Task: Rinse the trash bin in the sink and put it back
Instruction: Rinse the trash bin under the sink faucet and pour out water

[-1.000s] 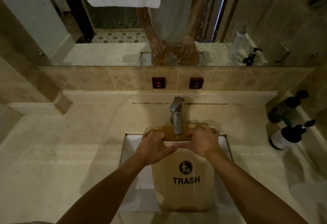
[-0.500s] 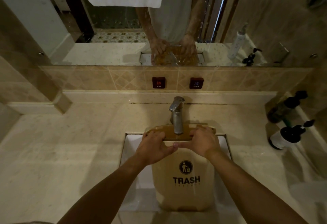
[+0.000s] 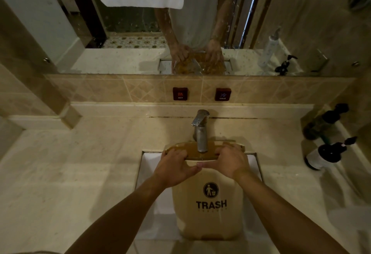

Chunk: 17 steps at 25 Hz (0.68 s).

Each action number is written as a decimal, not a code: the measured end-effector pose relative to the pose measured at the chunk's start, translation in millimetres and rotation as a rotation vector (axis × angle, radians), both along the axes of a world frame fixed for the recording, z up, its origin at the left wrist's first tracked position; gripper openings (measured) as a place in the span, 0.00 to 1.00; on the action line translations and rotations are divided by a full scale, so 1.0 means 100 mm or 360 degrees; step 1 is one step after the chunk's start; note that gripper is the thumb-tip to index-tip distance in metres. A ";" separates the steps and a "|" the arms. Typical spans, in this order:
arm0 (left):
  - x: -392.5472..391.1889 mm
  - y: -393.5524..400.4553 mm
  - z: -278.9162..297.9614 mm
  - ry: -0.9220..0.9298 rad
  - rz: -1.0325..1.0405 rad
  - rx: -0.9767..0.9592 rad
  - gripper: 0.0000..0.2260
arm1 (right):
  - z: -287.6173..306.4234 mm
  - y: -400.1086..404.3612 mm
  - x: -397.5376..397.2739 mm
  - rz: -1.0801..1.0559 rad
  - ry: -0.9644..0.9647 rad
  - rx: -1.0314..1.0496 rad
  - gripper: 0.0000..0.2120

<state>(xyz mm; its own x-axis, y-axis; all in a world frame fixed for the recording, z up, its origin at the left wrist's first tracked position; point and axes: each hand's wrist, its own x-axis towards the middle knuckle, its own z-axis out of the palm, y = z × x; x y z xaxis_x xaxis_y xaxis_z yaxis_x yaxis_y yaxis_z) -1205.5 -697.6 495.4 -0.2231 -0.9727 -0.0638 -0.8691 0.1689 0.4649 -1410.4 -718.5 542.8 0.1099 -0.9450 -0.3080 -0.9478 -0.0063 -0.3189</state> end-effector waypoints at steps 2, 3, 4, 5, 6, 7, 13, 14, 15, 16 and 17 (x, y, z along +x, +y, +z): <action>0.01 0.00 -0.03 0.0012 0.0001 -0.0003 0.27 | 0.01 0.00 0.00 0.0005 0.0027 0.0005 0.33; 0.01 -0.01 -0.04 0.0018 0.0005 -0.0009 0.27 | 0.01 0.00 0.01 0.0013 0.0036 0.0003 0.33; 0.02 -0.01 -0.04 0.0022 0.0004 -0.0013 0.28 | 0.02 0.00 0.01 0.0019 0.0044 0.0001 0.33; 0.02 -0.01 -0.04 0.0026 -0.0001 -0.0010 0.28 | 0.03 0.00 0.01 0.0022 0.0050 0.0002 0.33; 0.02 -0.01 -0.03 0.0025 -0.0009 -0.0010 0.27 | 0.02 -0.01 0.01 0.0021 0.0056 0.0004 0.33; 0.02 -0.01 -0.02 0.0025 -0.0014 -0.0012 0.26 | 0.02 -0.01 0.01 0.0024 0.0059 0.0001 0.34; 0.02 0.00 0.02 0.0040 -0.0028 -0.0003 0.24 | 0.00 -0.02 0.01 0.0040 0.0109 0.0002 0.37; 0.02 0.00 0.01 0.0034 -0.0028 -0.0004 0.24 | 0.00 -0.02 0.01 0.0038 0.0108 0.0003 0.38; 0.02 -0.01 0.00 0.0027 -0.0026 -0.0006 0.25 | 0.00 -0.03 0.01 0.0039 0.0105 -0.0002 0.38; 0.02 -0.01 -0.01 0.0022 -0.0021 -0.0004 0.25 | -0.01 -0.02 0.01 0.0040 0.0100 -0.0006 0.38; 0.03 -0.01 -0.02 0.0019 -0.0016 -0.0002 0.26 | -0.01 -0.02 0.01 0.0039 0.0094 -0.0010 0.38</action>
